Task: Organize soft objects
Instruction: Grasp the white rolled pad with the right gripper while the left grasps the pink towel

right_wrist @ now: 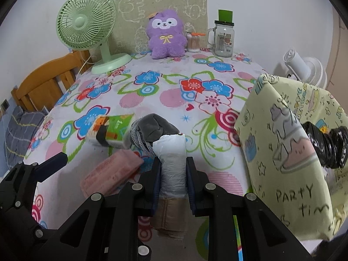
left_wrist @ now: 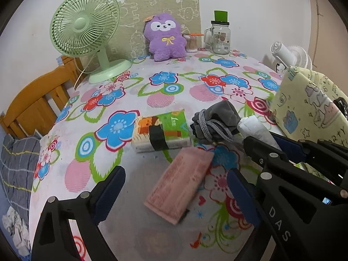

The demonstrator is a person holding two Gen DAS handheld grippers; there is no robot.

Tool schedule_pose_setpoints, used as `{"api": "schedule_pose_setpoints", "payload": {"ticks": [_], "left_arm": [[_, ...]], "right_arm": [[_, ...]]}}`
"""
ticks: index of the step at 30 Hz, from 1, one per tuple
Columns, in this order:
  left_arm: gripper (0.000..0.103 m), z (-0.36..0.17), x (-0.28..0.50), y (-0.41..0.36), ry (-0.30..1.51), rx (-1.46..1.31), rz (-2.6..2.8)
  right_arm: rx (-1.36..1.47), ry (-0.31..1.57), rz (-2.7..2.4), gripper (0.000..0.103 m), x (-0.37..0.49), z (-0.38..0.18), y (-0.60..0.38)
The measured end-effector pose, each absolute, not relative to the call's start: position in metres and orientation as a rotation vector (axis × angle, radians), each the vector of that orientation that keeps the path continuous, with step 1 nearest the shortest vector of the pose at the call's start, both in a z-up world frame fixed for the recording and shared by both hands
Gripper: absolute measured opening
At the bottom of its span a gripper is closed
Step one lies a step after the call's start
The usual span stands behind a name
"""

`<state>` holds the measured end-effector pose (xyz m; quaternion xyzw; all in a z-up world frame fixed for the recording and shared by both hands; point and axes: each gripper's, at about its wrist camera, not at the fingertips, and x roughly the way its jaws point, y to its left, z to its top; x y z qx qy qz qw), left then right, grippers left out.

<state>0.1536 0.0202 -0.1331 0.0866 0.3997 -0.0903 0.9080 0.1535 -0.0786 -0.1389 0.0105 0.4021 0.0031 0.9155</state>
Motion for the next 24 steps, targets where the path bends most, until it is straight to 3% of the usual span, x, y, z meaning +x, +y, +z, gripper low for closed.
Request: {"api": "schedule_pose_setpoints", "payload": {"ticks": [16, 24], "left_arm": [[0.071, -0.152, 0.174, 0.023, 0.900, 0.143, -0.223], [0.045, -0.151, 0.163, 0.022, 0.898, 0.111, -0.252]], "right_arm": [[0.016, 0.870, 0.003, 0.024, 0.173, -0.152, -0.077], [0.026, 0.880, 0.002, 0.024, 0.167, -0.154, -0.079]]}}
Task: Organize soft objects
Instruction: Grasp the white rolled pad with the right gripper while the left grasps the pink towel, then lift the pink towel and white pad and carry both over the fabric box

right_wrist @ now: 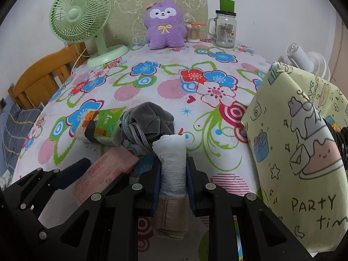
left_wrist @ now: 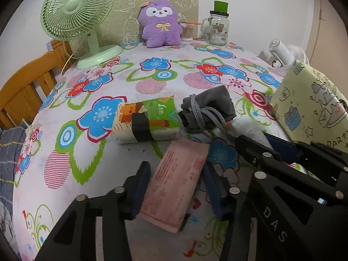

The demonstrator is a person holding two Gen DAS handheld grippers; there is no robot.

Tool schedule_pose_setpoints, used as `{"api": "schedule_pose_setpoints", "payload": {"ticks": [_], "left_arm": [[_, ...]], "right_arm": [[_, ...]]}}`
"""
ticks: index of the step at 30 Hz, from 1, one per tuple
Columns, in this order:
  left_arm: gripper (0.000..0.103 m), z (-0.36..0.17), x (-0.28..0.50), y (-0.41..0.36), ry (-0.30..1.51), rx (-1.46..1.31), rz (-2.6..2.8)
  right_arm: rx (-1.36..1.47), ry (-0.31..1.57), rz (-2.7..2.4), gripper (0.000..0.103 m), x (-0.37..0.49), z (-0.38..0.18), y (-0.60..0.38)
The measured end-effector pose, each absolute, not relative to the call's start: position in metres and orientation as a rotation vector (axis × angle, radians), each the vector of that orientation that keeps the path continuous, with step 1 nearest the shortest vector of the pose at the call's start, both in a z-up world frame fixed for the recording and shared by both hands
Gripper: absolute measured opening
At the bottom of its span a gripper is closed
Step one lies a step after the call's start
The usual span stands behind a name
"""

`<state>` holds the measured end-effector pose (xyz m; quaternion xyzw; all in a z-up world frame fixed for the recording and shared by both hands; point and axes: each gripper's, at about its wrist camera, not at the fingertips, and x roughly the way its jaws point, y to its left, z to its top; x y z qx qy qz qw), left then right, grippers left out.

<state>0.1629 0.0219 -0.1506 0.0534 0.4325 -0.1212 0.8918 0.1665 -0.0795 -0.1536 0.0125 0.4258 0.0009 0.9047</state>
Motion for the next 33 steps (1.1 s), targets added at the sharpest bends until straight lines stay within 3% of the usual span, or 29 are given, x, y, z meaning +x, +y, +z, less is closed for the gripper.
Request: {"api": "schedule_pose_setpoints", "payload": {"ticks": [6, 33], "left_arm": [[0.040, -0.150, 0.150, 0.022, 0.897, 0.100, -0.249], [0.039, -0.084, 0.105, 0.027, 0.762, 0.066, -0.189]], "right_arm": [[0.023, 0.886, 0.002, 0.024, 0.158, -0.156, -0.079], [0.039, 0.767, 0.054, 0.024, 0.119, -0.093, -0.072]]}}
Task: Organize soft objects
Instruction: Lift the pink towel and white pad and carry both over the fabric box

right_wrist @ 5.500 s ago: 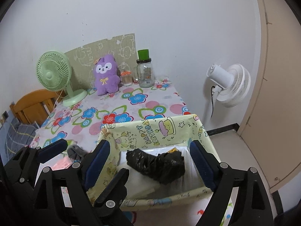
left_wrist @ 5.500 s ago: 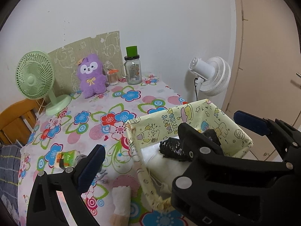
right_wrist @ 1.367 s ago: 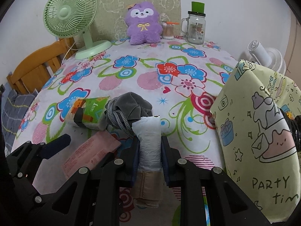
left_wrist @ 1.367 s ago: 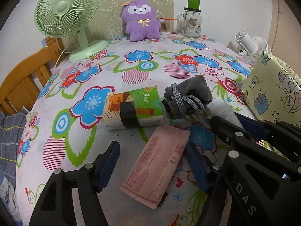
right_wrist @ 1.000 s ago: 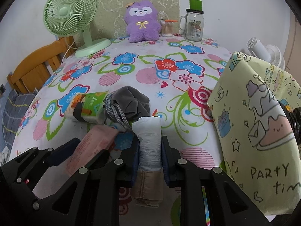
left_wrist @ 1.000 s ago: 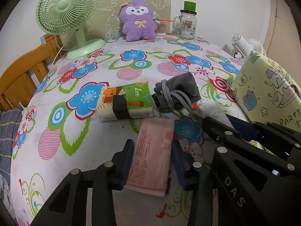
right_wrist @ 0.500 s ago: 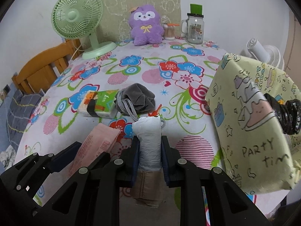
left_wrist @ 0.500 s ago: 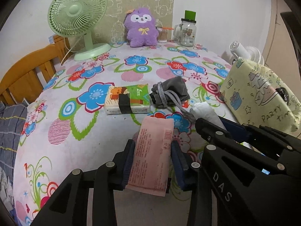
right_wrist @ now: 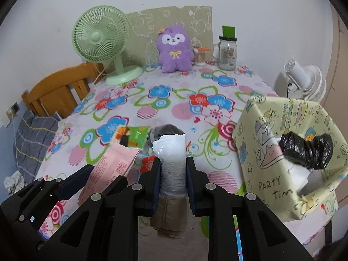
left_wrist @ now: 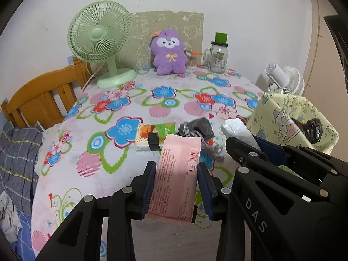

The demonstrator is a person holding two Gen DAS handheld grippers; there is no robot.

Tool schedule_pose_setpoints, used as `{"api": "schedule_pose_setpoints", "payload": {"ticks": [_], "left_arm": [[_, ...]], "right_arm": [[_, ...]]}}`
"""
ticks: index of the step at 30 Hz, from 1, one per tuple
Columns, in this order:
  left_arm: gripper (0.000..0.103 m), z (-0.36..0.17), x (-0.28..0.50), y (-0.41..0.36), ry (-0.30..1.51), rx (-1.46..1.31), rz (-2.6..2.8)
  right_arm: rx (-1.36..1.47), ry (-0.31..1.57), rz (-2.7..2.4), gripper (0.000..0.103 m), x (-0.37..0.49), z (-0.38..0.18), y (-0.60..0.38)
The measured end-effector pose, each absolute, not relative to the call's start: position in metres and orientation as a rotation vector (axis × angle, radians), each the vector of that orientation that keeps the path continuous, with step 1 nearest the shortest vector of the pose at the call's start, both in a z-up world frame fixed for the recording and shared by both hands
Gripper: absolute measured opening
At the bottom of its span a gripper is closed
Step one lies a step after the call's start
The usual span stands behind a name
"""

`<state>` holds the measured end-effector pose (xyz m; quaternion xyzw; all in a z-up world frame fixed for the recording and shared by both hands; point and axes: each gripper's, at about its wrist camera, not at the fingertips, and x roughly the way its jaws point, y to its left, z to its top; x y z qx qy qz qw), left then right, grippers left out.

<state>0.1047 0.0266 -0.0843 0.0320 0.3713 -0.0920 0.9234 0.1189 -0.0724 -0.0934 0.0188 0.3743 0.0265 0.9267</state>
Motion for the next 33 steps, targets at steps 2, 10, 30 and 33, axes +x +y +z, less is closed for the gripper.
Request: {"api": "schedule_pose_setpoints", "payload": {"ticks": [2, 10, 30, 33], "left_arm": [[0.039, -0.078, 0.103, 0.026, 0.752, 0.066, -0.184], [0.039, -0.049, 0.096, 0.019, 0.709, 0.060, -0.168], [0.039, -0.015, 0.083, -0.038, 0.649, 0.058, -0.167], [0.039, -0.013, 0.082, -0.050, 0.646, 0.059, -0.174]], "right_arm": [[0.038, 0.756, 0.059, 0.024, 0.118, -0.086, -0.073], [0.026, 0.712, 0.077, 0.024, 0.111, -0.056, -0.078], [0.011, 0.650, 0.086, 0.024, 0.097, -0.018, -0.133], [0.012, 0.645, 0.080, 0.024, 0.096, -0.016, -0.144]]}}
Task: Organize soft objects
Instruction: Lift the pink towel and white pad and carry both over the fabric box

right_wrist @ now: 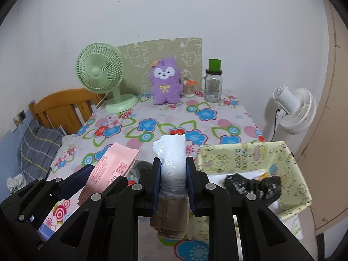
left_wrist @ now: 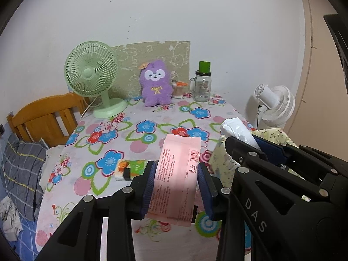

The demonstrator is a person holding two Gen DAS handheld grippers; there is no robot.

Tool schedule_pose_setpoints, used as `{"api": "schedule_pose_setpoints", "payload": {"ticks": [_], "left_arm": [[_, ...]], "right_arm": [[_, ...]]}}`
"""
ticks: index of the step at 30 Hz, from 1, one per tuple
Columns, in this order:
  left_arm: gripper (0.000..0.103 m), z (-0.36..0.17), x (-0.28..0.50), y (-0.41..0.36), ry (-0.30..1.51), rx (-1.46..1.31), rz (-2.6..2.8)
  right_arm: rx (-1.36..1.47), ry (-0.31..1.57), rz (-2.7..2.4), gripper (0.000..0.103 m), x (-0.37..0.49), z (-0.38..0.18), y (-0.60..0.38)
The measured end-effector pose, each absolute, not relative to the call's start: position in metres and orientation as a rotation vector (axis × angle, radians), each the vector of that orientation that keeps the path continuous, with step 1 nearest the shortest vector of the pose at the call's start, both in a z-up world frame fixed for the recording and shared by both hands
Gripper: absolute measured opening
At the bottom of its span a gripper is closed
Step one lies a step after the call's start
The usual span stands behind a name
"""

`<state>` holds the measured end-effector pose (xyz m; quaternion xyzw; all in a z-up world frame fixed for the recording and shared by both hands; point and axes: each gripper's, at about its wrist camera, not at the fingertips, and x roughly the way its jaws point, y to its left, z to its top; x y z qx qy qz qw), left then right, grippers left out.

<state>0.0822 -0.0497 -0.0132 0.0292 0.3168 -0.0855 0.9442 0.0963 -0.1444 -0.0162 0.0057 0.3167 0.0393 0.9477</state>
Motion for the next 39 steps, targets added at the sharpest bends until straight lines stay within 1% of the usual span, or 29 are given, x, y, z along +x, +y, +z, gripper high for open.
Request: {"api": "schedule_pose_setpoints", "payload": {"ticks": [16, 39], "left_arm": [[0.039, -0.012, 0.085, -0.109, 0.647, 0.085, -0.236], [0.040, -0.028, 0.100, -0.178, 0.676, 0.123, -0.348]], "right_arm": [[0.032, 0.639, 0.036, 0.024, 0.095, -0.013, -0.205], [0.059, 0.663, -0.064, 0.025, 0.102, -0.024, -0.275]]}}
